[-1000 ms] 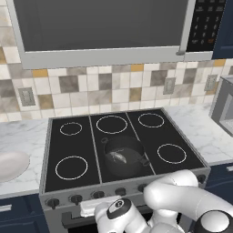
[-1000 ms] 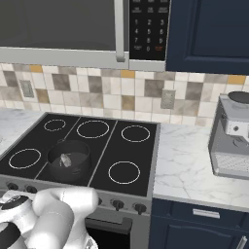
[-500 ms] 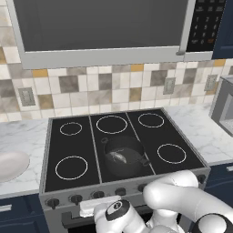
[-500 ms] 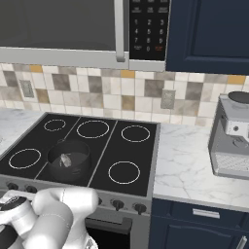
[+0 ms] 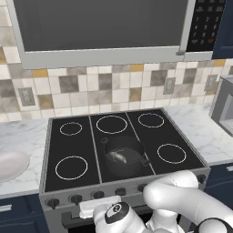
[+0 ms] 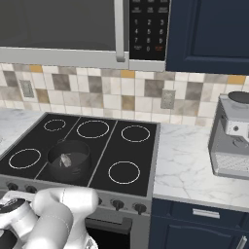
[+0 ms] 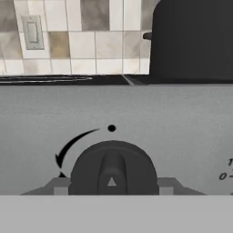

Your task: Retrieve the frozen meat and place it in the pot on a burner. Then turn the burner on.

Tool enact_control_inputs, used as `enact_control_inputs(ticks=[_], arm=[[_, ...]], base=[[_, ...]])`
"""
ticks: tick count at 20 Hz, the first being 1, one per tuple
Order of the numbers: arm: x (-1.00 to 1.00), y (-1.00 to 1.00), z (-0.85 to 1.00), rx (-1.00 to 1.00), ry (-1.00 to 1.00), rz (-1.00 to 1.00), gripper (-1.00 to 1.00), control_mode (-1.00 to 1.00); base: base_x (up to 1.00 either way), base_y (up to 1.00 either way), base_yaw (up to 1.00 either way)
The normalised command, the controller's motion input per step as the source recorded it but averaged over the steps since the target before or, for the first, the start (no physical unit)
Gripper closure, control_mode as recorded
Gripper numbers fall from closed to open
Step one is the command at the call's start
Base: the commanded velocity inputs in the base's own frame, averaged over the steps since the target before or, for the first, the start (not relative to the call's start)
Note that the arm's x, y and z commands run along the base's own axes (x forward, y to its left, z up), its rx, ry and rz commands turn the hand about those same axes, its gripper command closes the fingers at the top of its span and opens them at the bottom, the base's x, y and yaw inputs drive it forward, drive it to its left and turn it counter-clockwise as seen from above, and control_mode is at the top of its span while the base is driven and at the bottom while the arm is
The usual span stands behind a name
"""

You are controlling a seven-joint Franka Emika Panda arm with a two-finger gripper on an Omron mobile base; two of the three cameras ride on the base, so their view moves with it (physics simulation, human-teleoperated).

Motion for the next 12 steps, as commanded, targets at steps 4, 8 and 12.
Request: enact_control_inputs(ticks=[4, 8, 12], arm=[[0.00, 0.00, 0.00, -0.02, 0.00, 0.00, 1.00, -1.00], [0.00, 0.00, 0.00, -0.20, 0.08, 0.00, 1.00, -1.00], [0.00, 0.00, 0.00, -0.35, 0.10, 0.00, 1.00, -1.00]], base=[[0.00, 0.00, 0.00], [0.00, 0.00, 0.00], [0.00, 0.00, 0.00]])
